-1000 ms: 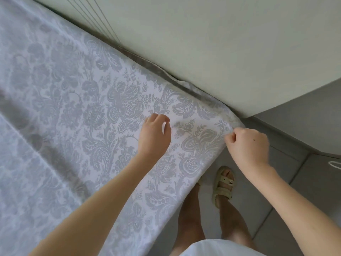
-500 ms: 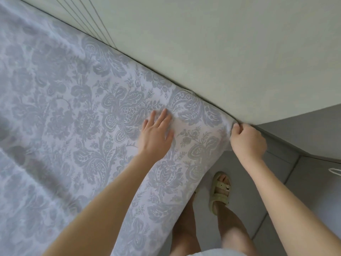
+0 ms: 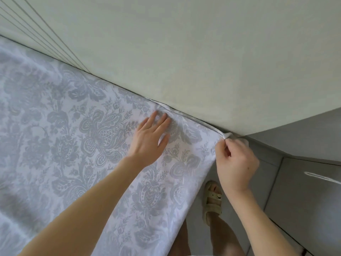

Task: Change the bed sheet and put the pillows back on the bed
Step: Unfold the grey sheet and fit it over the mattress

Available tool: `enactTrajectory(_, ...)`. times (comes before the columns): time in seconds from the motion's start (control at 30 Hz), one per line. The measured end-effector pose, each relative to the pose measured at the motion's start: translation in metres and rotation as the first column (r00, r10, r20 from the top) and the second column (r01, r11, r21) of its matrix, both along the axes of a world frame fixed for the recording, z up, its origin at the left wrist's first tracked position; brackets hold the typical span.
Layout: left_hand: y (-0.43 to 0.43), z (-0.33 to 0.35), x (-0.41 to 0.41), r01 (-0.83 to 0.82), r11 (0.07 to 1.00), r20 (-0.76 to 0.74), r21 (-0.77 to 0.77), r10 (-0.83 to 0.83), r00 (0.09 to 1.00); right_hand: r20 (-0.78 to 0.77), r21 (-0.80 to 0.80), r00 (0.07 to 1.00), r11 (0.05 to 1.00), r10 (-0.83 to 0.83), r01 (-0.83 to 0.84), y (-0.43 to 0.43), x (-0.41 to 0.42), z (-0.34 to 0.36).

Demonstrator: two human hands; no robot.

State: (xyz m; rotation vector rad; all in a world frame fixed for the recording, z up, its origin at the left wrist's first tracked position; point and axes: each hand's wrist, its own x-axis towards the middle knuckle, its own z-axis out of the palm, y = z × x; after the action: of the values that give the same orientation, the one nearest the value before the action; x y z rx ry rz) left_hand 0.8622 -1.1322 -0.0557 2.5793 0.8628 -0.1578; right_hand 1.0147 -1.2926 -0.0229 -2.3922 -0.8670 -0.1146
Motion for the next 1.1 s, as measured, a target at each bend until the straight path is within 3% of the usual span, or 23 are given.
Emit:
enactTrajectory(0.07, -0.005, 0.002, -0.009, 0.025, 0.996, 0.062, 0.087, -0.030, 0.998, 0.140, 0.046, 0.990, 0.999, 0.005, -0.011, -0.006, 0.000, 0.005)
enactTrajectory(0.13, -0.007, 0.002, -0.014, 0.069, 0.988, -0.002, 0.139, -0.070, 0.998, 0.159, 0.005, 0.986, 0.999, -0.038, 0.038, -0.011, 0.000, -0.006)
enactTrajectory(0.2, -0.003, -0.004, -0.007, 0.101, 0.990, -0.172, 0.102, -0.082, 0.982, 0.068, -0.117, 0.994, 0.989, -0.087, 0.095, -0.007, -0.001, -0.036)
enactTrajectory(0.27, 0.003, -0.017, 0.009, 0.111, 0.992, -0.328, 0.052, -0.088, 0.940, -0.064, -0.342, 0.987, 0.932, -0.147, 0.117, 0.001, 0.000, -0.070)
enactTrajectory(0.33, 0.007, -0.026, 0.024, 0.092, 0.995, -0.382, 0.038, -0.071, 0.921, -0.238, -0.584, 0.942, 0.810, -0.235, 0.054, 0.010, 0.001, -0.089)
enactTrajectory(0.4, 0.011, -0.027, 0.034, 0.089, 0.995, -0.379, 0.050, -0.063, 0.923, -0.301, -0.660, 0.893, 0.749, -0.335, 0.058, 0.017, 0.006, -0.084)
enactTrajectory(0.47, 0.010, -0.023, 0.033, 0.112, 0.991, -0.376, 0.070, -0.078, 0.923, -0.251, -0.587, 0.902, 0.796, -0.350, 0.146, 0.016, 0.010, -0.068)
enactTrajectory(0.53, 0.009, -0.022, 0.028, 0.127, 0.989, -0.367, 0.075, -0.091, 0.926, -0.179, -0.332, 0.952, 0.926, -0.250, 0.181, 0.012, 0.008, -0.058)
enactTrajectory(0.6, 0.007, -0.020, 0.025, 0.135, 0.989, -0.313, 0.053, -0.112, 0.943, -0.190, -0.155, 0.981, 0.988, -0.048, 0.018, 0.010, -0.001, -0.059)
enactTrajectory(0.63, 0.006, -0.020, 0.024, 0.135, 0.990, -0.259, 0.033, -0.122, 0.958, -0.282, -0.131, 0.958, 0.986, 0.058, -0.099, 0.013, -0.005, -0.064)
enactTrajectory(0.73, 0.004, -0.023, 0.028, 0.125, 0.992, -0.078, -0.019, -0.126, 0.989, -0.643, -0.179, 0.756, 0.937, 0.118, -0.299, 0.022, -0.013, -0.082)
enactTrajectory(0.8, 0.002, -0.028, 0.032, 0.110, 0.994, -0.024, -0.020, -0.111, 0.994, -0.718, -0.167, 0.690, 0.940, 0.091, -0.298, 0.026, -0.007, -0.091)
enactTrajectory(0.9, -0.002, -0.034, 0.038, 0.083, 0.996, -0.073, 0.031, -0.081, 0.994, -0.812, -0.169, 0.583, 0.942, 0.033, -0.290, 0.028, 0.005, -0.101)
enactTrajectory(0.97, -0.006, -0.034, 0.046, 0.078, 0.995, -0.151, 0.068, -0.067, 0.986, -0.802, -0.190, 0.597, 0.938, 0.023, -0.291, 0.027, 0.005, -0.095)
enactTrajectory(1.03, -0.008, -0.031, 0.057, 0.069, 0.995, -0.266, 0.073, -0.048, 0.963, -0.698, -0.221, 0.714, 0.964, -0.053, -0.145, 0.019, -0.003, -0.082)
enactTrajectory(1.1, -0.009, -0.029, 0.070, 0.018, 0.997, -0.362, 0.072, 0.010, 0.932, -0.665, -0.234, 0.729, 0.972, -0.162, 0.003, 0.006, -0.010, -0.069)
